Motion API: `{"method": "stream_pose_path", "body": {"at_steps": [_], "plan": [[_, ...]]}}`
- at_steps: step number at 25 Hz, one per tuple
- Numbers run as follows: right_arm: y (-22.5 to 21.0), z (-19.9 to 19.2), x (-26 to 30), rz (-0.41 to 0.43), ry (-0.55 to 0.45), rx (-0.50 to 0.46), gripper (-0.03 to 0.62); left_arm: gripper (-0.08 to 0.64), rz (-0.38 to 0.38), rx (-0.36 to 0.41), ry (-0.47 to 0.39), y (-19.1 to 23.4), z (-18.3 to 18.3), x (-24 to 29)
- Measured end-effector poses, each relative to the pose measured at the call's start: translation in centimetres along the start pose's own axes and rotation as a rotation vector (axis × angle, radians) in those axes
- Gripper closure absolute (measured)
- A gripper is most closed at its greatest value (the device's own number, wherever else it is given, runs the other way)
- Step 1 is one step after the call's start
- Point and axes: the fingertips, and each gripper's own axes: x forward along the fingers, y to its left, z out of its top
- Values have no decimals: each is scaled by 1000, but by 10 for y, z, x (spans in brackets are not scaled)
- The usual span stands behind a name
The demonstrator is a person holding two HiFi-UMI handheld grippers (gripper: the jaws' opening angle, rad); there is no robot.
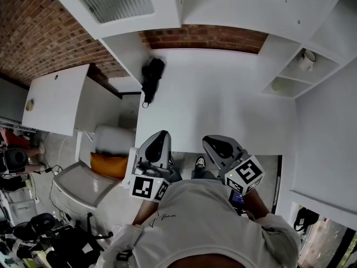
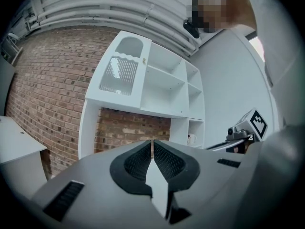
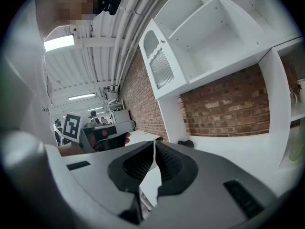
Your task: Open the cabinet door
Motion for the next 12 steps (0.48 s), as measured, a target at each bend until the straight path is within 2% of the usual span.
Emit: {"method": "stream_pose_path", "body": {"at_steps": [8, 12], "plan": [[13, 15, 33, -66, 1, -33, 565, 532, -90, -28, -27, 29, 8, 5], [21, 44, 51, -159, -85, -59, 565, 532, -139, -38, -41, 57, 18, 2]]}}
